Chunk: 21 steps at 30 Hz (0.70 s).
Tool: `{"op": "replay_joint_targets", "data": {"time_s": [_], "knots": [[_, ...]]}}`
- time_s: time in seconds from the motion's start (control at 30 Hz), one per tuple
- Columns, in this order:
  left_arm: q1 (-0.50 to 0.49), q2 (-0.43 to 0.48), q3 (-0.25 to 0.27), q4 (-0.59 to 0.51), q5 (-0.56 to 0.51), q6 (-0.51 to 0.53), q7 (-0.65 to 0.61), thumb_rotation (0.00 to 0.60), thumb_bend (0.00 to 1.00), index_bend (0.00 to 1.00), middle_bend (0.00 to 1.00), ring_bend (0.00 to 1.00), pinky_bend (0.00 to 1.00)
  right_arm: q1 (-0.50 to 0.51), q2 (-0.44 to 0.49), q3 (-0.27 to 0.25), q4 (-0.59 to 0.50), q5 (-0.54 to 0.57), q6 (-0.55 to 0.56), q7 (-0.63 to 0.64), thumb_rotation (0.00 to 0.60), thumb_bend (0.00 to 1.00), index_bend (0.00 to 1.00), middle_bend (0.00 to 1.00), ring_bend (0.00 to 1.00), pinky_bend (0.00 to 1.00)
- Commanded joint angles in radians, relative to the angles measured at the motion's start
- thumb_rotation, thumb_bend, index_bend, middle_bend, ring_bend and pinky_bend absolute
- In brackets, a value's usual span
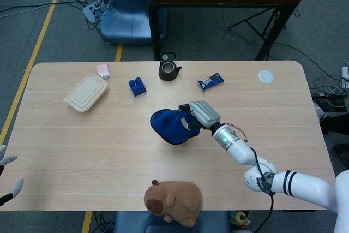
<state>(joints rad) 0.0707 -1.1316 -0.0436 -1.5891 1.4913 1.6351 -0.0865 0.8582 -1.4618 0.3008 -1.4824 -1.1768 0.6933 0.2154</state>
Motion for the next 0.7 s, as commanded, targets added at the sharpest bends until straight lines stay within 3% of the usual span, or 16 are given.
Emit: {"op": "replay_joint_targets", "data": {"time_s": [0.03, 0.37, 0.7], "knots": [[0.0, 0.0, 0.0, 0.001, -0.001, -0.001, 0.0, 0.6, 0.28, 0.25, 0.09, 0.06, 0.06, 0.005, -0.024, -0.034, 0.03, 0.014, -0.024, -0.024, 0.6, 0.7, 0.65, 0.63, 0.57, 0.71], [0.001, 0.001, 0.001, -0.003, -0.002, -0.005, 0.005, 0.6, 0.28, 0.25, 0.09, 0.06, 0.06, 0.044, -0.158, -0.105, 0.16, -0.005, -0.049, -0.104, 0.6, 0.7, 0.65, 0.63, 0.57, 0.71], [0.006, 0.001, 0.002, -0.001, -0.005, -0.003, 0.001, 0.6, 0.28, 0.26, 0.09, 0.06, 0.06, 0.052, -0.267, -0.181, 0.293, -0.116, 0.009, -0.203, 0.6, 0.69, 0.65, 0.63, 0.57, 0.71]]}}
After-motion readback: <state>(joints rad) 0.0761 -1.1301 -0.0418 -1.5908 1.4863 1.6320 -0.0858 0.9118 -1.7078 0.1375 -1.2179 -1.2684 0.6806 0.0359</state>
